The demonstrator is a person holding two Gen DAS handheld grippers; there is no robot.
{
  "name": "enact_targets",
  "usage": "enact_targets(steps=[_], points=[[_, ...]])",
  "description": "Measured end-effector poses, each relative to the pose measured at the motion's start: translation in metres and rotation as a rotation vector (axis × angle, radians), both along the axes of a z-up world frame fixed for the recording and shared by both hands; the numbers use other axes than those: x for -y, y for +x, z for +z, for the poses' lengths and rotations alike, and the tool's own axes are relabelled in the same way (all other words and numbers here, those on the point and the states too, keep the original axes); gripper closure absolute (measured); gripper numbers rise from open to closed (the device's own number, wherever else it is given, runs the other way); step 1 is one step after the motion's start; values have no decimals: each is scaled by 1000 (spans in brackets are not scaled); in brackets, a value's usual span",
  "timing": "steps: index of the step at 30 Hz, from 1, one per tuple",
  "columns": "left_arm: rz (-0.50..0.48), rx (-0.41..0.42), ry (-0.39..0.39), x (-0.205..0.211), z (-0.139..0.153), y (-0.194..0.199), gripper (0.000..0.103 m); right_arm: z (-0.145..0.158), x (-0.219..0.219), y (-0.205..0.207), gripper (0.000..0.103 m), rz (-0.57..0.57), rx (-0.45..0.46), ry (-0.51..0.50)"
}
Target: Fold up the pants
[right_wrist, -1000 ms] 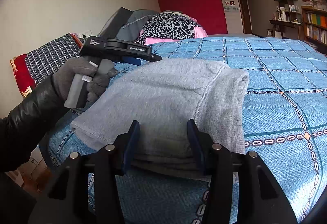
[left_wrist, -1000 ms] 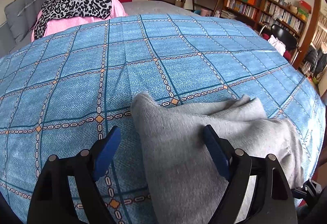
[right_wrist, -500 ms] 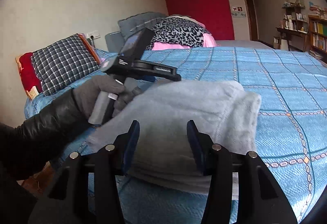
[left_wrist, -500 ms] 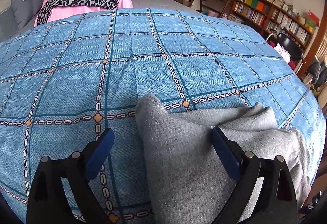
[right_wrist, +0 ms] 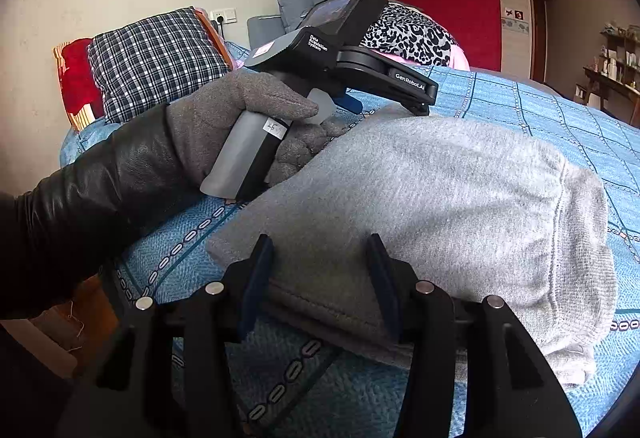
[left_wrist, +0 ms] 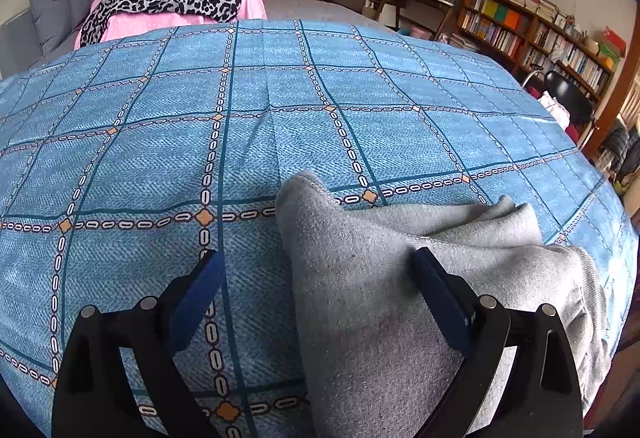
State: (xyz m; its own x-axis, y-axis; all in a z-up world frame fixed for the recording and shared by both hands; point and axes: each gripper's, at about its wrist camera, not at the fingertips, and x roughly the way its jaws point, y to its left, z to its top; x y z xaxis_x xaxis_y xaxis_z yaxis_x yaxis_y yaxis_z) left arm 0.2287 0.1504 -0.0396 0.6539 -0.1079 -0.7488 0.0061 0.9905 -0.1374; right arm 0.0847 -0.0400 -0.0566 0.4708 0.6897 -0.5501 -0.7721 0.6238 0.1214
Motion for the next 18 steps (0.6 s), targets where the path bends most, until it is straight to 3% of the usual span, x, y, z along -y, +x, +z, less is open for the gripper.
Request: enact_targets(steps=[4, 10, 12, 18], points=[[21, 12, -20, -7, 6, -12, 8, 15, 23, 2, 50, -19, -7, 74], [51, 22, -25, -18, 14, -37, 8, 35, 78, 19, 25, -178, 9, 142], [55, 27, -27, -21, 18, -45, 8, 37, 95, 30, 23, -236, -1, 148], [34, 2, -60, -24, 19, -69, 7, 30, 139, 84, 18, -363, -161, 188]])
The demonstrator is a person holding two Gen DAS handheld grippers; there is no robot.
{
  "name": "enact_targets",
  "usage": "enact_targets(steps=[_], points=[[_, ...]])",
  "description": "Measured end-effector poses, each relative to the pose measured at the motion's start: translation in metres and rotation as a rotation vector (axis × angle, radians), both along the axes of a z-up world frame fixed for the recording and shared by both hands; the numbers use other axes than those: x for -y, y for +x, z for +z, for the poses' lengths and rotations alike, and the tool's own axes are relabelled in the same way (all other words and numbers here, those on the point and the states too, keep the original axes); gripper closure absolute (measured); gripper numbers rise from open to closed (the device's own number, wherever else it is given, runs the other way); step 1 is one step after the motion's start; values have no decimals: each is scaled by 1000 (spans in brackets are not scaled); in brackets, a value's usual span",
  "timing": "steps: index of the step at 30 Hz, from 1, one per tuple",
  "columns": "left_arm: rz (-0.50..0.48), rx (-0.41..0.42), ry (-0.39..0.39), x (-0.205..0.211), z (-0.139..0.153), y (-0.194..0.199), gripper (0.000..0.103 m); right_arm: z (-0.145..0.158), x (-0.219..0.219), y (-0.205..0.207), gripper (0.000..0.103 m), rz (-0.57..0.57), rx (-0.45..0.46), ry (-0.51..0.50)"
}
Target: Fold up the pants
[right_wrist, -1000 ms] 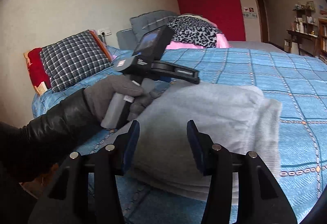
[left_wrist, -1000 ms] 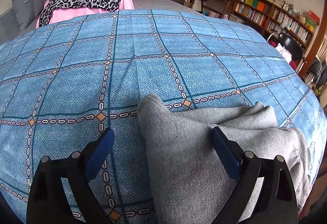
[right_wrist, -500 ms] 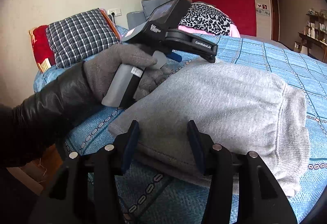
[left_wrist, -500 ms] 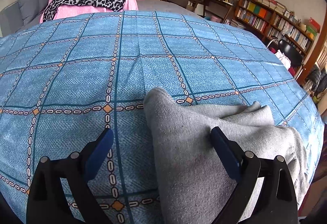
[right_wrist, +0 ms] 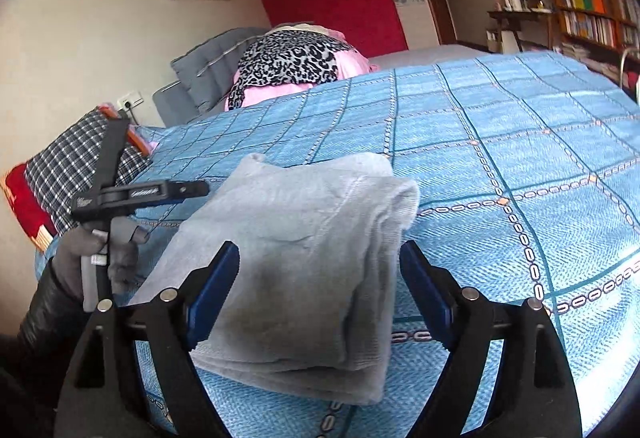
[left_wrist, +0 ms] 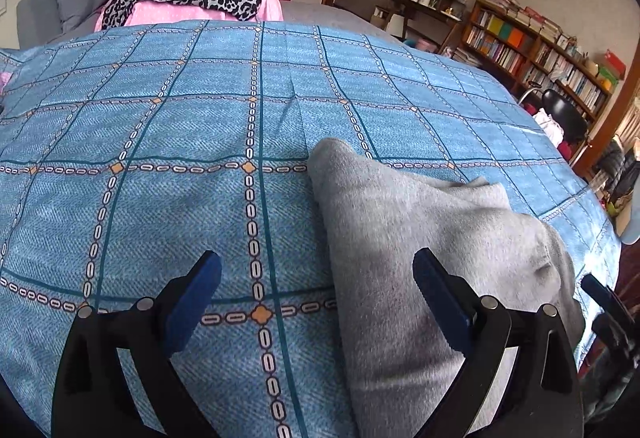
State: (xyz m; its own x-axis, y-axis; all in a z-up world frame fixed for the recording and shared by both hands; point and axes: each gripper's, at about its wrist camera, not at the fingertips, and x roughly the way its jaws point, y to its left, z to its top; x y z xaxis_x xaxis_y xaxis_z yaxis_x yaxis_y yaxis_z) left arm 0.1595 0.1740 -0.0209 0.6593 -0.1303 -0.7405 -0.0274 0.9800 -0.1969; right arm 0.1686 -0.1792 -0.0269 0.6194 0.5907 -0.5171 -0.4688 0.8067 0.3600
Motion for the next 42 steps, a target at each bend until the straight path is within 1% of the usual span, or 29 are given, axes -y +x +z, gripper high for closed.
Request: enact_targets(steps=[4, 6, 9, 11, 14, 17, 28, 29, 33, 42], points=[[-11, -7, 6, 7, -1, -15, 7, -15, 18, 39, 18, -13, -139, 66], [-18, -8, 4, 10, -2, -20, 7, -22, 21, 54, 18, -2, -203, 99], [-22, -10, 2, 13, -3, -25, 7, -32, 19, 73, 18, 15, -273, 111], [-23, -10, 1, 13, -4, -27, 7, -35, 10, 80, 16, 36, -300, 110], [-21, -20, -6, 13, -7, -27, 5, -35, 6, 89, 15, 57, -315, 111], [-20, -29, -26, 12, -12, -26, 5, -36, 0, 96, 14, 77, -332, 107], [11, -70, -194, -4, -32, -26, 5, -41, -21, 107, 14, 142, -338, 52], [15, -67, -195, -4, -33, -27, 5, -41, -22, 107, 14, 146, -338, 49], [13, -45, -157, 3, -31, -29, 5, -42, -24, 108, 14, 156, -338, 43], [13, -48, -125, 8, -25, -29, 5, -43, -31, 114, 14, 191, -355, 34]])
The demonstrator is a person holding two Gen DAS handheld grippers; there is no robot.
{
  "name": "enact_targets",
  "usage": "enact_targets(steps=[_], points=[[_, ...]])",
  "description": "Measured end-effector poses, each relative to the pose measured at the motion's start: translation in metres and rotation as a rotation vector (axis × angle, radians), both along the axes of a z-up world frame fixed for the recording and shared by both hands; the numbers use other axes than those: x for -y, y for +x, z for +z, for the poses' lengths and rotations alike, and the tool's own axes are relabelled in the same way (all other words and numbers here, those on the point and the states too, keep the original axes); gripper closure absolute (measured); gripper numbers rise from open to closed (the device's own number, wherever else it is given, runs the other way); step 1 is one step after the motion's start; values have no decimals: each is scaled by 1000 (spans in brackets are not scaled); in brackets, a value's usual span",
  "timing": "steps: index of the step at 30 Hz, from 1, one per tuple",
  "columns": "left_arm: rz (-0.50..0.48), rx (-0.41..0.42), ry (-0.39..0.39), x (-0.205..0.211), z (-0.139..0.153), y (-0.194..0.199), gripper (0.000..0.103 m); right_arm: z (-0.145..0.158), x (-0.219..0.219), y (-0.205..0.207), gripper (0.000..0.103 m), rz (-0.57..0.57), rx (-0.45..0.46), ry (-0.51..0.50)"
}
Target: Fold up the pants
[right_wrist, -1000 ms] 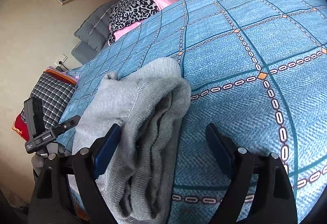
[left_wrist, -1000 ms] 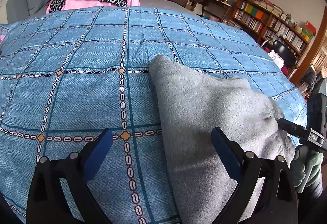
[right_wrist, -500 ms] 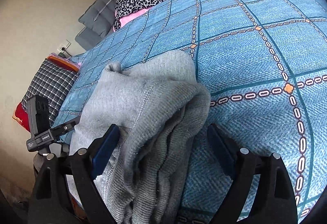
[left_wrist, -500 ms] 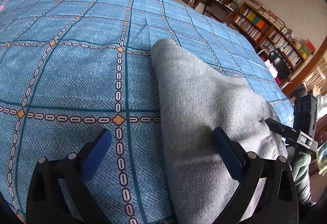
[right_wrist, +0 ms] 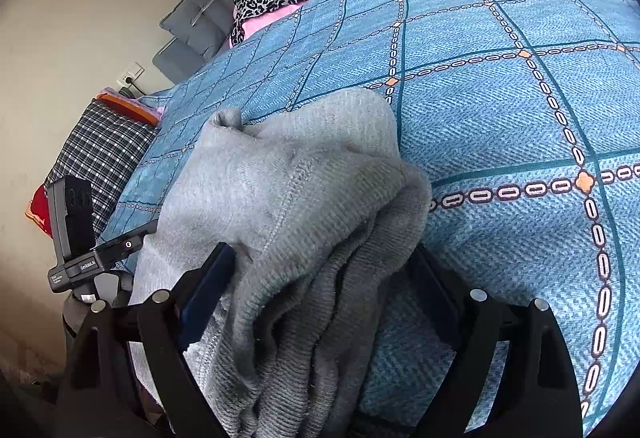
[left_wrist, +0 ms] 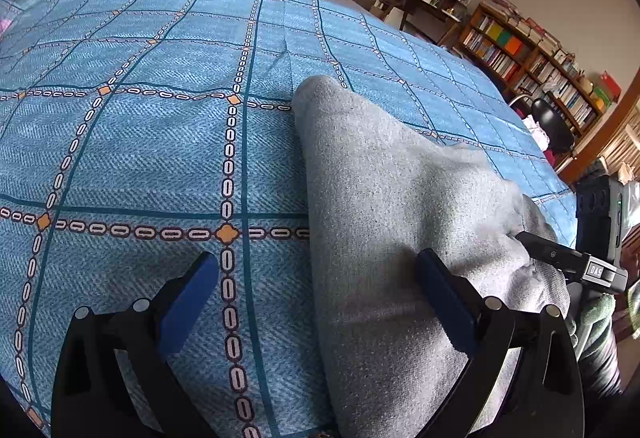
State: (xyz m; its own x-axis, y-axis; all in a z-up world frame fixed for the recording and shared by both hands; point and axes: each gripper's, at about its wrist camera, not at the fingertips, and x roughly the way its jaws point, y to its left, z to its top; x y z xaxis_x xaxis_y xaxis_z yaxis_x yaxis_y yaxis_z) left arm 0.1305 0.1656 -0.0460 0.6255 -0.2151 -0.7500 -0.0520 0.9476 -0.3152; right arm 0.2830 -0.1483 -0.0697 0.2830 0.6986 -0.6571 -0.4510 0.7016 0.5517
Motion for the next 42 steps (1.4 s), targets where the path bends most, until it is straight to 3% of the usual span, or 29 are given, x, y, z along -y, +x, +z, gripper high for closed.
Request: enact_targets(steps=[7, 13, 18, 25, 37, 39, 42], points=[[-3, -19, -32, -5, -2, 6, 5, -2, -5, 10, 14, 24, -24, -16], [-6, 0, 31, 3, 0, 5, 5, -4, -13, 15, 15, 47, -29, -40], [-14, -8, 38, 5, -3, 8, 5, -6, -17, 16, 22, 69, -28, -40], [-47, -67, -104, -11, -10, 17, 5, -5, -17, 16, 29, 83, -32, -27], [-99, -80, -214, -18, -7, 23, 5, -6, -20, 16, 29, 88, -34, -14], [-110, -83, -231, -17, -7, 25, 6, -5, -19, 14, 34, 92, -24, -8], [-139, -87, -271, -16, -5, 25, 16, -2, -18, 9, 46, 96, -9, 10]])
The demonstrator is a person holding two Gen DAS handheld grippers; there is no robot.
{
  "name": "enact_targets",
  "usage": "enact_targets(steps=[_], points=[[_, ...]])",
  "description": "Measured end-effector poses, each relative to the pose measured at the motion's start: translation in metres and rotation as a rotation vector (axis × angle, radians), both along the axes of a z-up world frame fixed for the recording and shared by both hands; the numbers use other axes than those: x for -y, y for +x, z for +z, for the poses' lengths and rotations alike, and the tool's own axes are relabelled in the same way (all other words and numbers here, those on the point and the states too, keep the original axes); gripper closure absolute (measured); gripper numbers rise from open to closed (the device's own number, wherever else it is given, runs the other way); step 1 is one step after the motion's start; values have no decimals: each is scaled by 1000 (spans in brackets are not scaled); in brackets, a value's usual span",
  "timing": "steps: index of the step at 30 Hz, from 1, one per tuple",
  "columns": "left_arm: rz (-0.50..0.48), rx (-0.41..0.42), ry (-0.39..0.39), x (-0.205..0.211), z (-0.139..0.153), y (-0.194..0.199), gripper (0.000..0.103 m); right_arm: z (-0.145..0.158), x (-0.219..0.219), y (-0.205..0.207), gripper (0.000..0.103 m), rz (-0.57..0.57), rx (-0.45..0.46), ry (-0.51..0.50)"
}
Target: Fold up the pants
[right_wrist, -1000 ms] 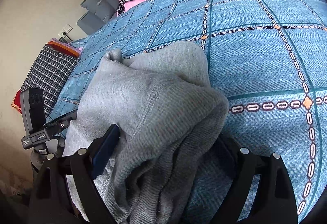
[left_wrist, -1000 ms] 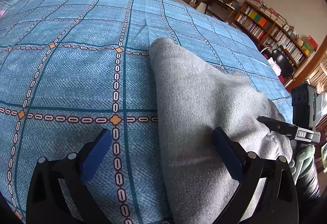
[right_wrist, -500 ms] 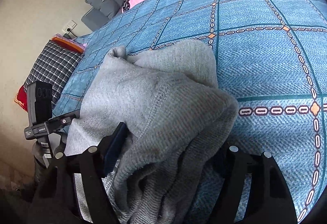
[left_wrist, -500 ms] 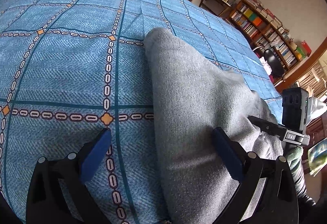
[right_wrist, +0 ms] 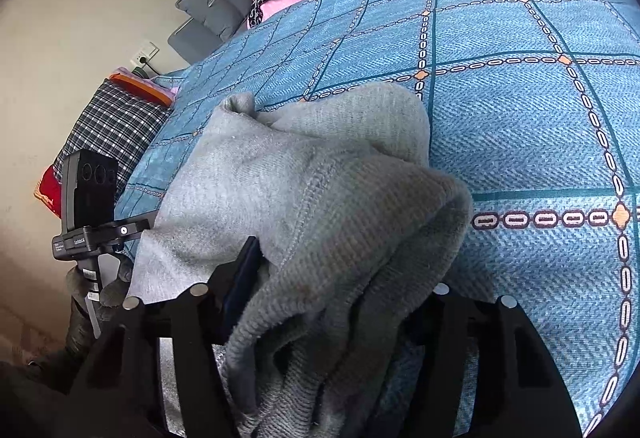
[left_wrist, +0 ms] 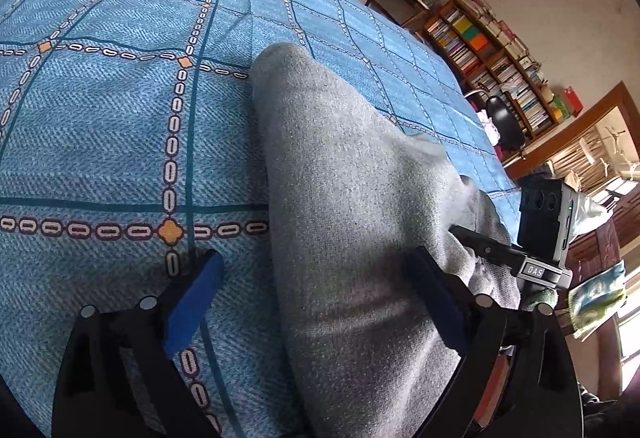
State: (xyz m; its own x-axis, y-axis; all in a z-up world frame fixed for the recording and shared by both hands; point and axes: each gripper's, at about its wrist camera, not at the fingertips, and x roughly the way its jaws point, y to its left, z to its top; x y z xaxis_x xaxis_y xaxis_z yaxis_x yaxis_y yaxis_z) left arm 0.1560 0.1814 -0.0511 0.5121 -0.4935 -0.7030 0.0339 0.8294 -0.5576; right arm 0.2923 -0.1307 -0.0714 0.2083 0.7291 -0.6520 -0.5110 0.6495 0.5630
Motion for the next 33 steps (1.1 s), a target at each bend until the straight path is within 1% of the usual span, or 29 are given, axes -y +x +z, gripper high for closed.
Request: enact_targets(steps=[2, 4, 5, 7, 8, 10, 12, 15, 16, 17, 18, 20, 21, 23, 26, 28, 33], points=[[-17, -10, -50, 0, -1, 1, 25, 2, 1, -3, 52, -3, 5, 14], [-67, -10, -110, 3, 0, 1, 26, 4, 3, -5, 53, -6, 8, 29], [-88, -9, -113, 6, 0, 1, 26, 5, 3, -5, 53, -9, 7, 36], [-94, 8, -35, 14, 4, -1, 26, 4, 5, -4, 53, -10, 2, 40], [-98, 16, -19, 15, 6, -2, 25, 3, 4, -3, 53, -10, -3, 42], [-89, 2, -27, 12, 3, 0, 24, 1, 6, -2, 52, -8, -15, 53], [-82, -8, -48, 9, 0, 2, 23, -2, 7, 0, 48, -7, -26, 60], [-92, -10, -67, 13, -2, 3, 25, -3, 6, 1, 45, -3, -32, 64], [-93, -6, -65, 15, -2, 2, 28, -3, 6, 1, 45, -3, -31, 64], [-98, 3, -59, 18, 0, 2, 34, -3, 6, 1, 45, -3, -31, 65], [-101, 13, -49, 20, 2, 0, 36, -2, 6, 1, 45, -3, -30, 66], [-105, 35, -32, 23, 9, -4, 48, 0, 7, -1, 51, -6, -17, 71], [-105, 44, -24, 24, 12, -6, 51, 1, 7, -2, 53, -6, -11, 77], [-104, 62, -12, 23, 17, -9, 61, 5, 10, -4, 59, -13, -1, 94], [-95, 79, -12, 21, 24, -11, 69, 12, 15, -8, 62, -27, 11, 129], [-89, 93, -4, 22, 30, -11, 71, 18, 19, -12, 63, -38, 27, 140], [-93, 130, 23, 38, 49, -2, 72, 38, 35, -19, 63, -76, 107, 140]])
